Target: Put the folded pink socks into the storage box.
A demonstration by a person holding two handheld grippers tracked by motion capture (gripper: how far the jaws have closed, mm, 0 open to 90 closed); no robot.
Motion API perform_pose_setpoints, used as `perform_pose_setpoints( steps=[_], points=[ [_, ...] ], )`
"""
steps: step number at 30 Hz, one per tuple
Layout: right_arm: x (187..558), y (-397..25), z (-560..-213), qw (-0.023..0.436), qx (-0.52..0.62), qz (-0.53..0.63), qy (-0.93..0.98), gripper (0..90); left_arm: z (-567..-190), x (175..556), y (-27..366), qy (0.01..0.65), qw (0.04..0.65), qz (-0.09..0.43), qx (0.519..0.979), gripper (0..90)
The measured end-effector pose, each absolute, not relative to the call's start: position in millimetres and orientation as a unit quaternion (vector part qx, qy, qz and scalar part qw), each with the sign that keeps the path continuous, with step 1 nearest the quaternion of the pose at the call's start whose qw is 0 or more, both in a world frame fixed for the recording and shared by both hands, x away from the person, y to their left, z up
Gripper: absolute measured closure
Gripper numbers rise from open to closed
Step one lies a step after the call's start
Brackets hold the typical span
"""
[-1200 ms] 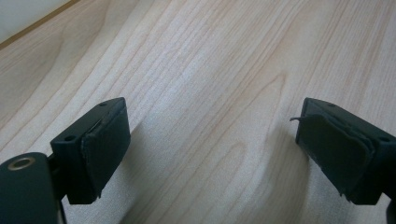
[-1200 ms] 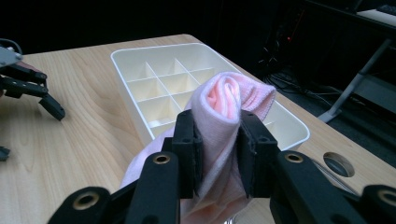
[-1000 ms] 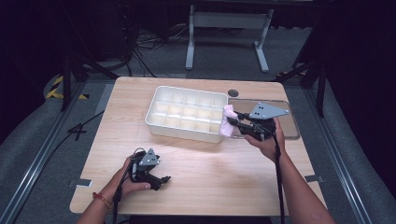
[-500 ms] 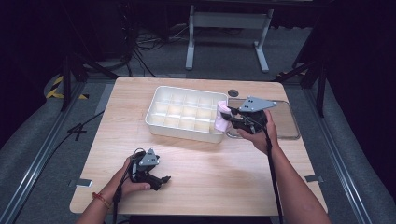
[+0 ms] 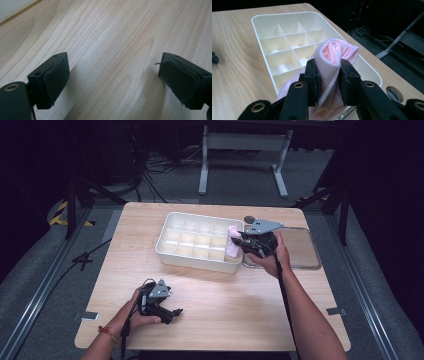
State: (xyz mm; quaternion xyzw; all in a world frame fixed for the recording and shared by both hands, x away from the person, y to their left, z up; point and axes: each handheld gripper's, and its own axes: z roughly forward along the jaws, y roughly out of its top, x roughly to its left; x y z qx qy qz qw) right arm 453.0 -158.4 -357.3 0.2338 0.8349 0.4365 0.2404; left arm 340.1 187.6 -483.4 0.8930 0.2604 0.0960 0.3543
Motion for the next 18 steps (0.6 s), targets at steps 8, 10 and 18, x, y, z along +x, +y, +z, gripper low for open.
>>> perform_pose_setpoints(
  steps=[8,10,18],
  points=[
    [460.3,-154.2,-367.2,0.238,0.241,0.418,0.843,71.0,-483.4,340.0,187.5,0.261,0.355,0.096,0.893,10.2],
    [461.8,-154.2,-369.2,0.241,0.242,0.413,0.844,71.0,-483.5,340.0,187.4,0.261,0.355,0.096,0.893,10.2],
    [466.2,-153.0,-381.0,0.241,0.246,0.398,0.85,71.0,-483.5,340.0,187.4,0.261,0.355,0.096,0.893,10.2]
  ],
)
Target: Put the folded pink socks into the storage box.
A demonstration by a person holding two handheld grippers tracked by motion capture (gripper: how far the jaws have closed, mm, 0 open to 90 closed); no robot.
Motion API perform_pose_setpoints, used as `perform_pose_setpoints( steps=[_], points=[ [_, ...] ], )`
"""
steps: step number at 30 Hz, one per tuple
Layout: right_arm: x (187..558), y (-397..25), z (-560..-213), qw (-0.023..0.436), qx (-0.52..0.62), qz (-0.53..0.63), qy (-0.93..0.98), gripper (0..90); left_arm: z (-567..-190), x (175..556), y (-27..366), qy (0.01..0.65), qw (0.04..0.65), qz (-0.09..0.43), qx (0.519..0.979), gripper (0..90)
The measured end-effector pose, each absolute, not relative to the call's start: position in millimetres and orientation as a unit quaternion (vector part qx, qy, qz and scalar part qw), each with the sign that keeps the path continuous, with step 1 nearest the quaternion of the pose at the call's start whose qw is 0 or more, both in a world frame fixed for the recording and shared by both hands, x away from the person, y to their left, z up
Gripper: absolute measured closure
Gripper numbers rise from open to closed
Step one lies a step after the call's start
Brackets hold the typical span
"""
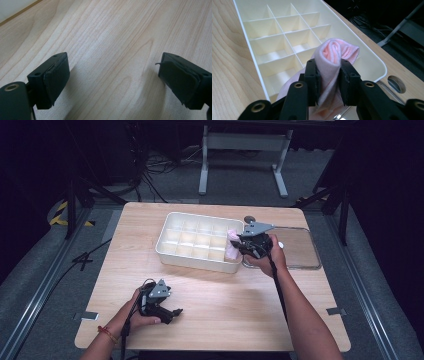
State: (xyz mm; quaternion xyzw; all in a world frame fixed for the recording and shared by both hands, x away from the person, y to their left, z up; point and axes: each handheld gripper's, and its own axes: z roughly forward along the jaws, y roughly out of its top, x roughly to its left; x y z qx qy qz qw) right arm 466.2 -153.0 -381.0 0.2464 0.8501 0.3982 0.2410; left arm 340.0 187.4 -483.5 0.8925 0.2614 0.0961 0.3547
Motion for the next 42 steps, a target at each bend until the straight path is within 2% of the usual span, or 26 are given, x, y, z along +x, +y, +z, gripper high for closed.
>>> perform_pose_setpoints(
  steps=[15,42],
  points=[
    [465.3,-145.7,-398.6,0.243,0.233,0.37,0.866,70.7,-483.3,340.3,187.3,0.258,0.354,0.096,0.894,10.3],
    [467.6,-140.1,-413.8,0.198,0.212,0.333,0.897,68.0,-483.4,340.2,187.1,0.259,0.355,0.096,0.893,10.2]
  ],
)
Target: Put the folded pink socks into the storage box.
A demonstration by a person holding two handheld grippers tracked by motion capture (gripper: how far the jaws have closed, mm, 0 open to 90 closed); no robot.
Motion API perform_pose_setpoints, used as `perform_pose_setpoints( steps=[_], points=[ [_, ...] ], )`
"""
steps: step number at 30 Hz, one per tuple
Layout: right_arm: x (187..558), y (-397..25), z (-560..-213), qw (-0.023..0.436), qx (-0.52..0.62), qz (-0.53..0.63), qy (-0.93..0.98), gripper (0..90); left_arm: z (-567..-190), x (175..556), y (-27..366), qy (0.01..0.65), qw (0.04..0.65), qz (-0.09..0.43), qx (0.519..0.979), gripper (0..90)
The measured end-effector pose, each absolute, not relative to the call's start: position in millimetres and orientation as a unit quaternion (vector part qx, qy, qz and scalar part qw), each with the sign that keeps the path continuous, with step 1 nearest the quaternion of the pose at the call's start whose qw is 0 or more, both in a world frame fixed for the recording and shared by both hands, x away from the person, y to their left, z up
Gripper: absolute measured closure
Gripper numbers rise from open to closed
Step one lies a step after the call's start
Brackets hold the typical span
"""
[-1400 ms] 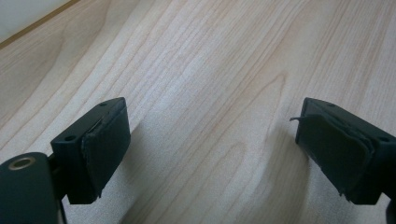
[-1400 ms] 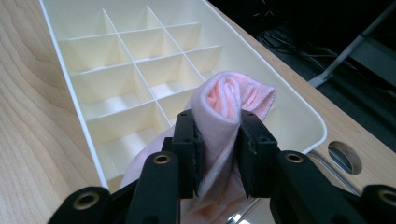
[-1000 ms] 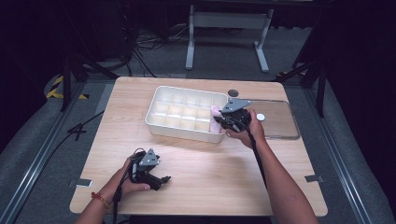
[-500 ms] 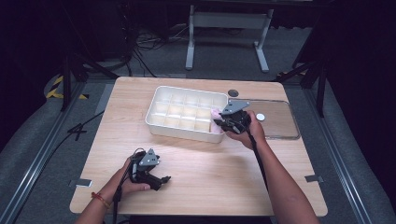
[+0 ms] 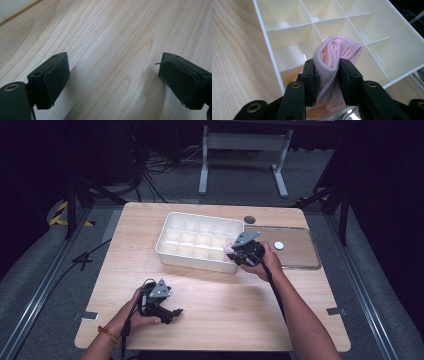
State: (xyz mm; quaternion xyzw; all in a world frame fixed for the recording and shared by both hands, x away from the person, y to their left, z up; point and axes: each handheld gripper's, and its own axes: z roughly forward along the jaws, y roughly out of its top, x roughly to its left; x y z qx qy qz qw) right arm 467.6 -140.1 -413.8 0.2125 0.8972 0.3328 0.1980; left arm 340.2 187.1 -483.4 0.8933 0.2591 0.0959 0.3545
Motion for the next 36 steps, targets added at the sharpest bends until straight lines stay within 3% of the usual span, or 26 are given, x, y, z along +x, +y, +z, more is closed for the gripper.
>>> perform_pose_setpoints(
  steps=[4,14,36],
  points=[
    [469.9,-142.4,-414.2,0.179,0.216,0.331,0.901,65.7,-483.5,340.3,187.0,0.259,0.355,0.096,0.893,10.2],
    [473.6,-144.3,-410.6,0.155,0.221,0.318,0.909,76.8,-483.5,340.3,187.0,0.259,0.355,0.096,0.893,10.1],
    [488.9,-130.1,-413.0,0.112,0.236,0.252,0.932,79.7,-483.4,340.9,185.3,0.26,0.353,0.094,0.894,9.1]
  ],
)
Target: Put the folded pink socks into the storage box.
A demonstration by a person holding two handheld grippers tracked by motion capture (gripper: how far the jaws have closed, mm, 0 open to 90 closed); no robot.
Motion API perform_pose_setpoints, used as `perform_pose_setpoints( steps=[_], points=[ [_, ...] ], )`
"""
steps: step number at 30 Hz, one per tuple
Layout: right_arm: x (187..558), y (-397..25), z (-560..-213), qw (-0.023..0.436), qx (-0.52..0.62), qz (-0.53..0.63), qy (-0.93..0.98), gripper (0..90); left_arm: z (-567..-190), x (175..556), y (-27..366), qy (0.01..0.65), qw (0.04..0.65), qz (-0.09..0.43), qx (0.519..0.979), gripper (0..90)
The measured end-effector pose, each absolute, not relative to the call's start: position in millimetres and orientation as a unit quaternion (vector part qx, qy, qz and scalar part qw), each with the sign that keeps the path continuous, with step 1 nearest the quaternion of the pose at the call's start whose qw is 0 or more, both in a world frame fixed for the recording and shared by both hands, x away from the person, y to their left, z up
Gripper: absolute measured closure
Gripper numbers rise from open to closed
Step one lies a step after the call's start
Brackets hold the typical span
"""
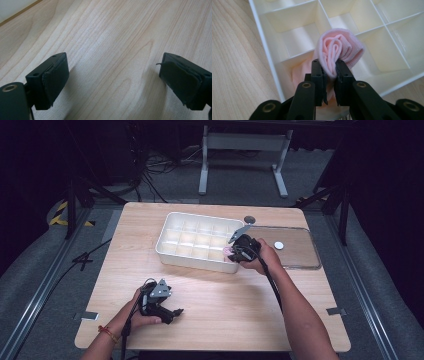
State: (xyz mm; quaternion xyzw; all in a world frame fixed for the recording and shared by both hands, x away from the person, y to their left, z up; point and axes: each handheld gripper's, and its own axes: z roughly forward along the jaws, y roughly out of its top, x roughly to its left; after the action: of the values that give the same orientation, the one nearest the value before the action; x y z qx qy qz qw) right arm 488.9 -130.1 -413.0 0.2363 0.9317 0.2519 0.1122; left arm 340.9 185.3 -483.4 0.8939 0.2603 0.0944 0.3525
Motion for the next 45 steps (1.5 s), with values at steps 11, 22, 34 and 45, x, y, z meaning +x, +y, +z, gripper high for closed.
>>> perform_pose_setpoints(
  steps=[11,22,34,45],
  points=[
    [497.4,-117.6,-418.2,0.087,0.26,0.196,0.942,80.0,-483.2,341.1,185.2,0.259,0.351,0.094,0.895,9.0],
    [504.2,-114.7,-421.4,0.064,0.262,0.18,0.946,80.1,-483.6,342.2,183.9,0.257,0.352,0.095,0.895,8.3],
    [503.8,-114.1,-422.9,0.069,0.253,0.178,0.948,78.9,-483.7,342.2,183.1,0.259,0.352,0.093,0.895,7.8],
    [499.4,-115.6,-423.1,0.083,0.247,0.191,0.946,77.5,-483.6,341.7,183.0,0.26,0.352,0.094,0.894,7.9]
  ],
)
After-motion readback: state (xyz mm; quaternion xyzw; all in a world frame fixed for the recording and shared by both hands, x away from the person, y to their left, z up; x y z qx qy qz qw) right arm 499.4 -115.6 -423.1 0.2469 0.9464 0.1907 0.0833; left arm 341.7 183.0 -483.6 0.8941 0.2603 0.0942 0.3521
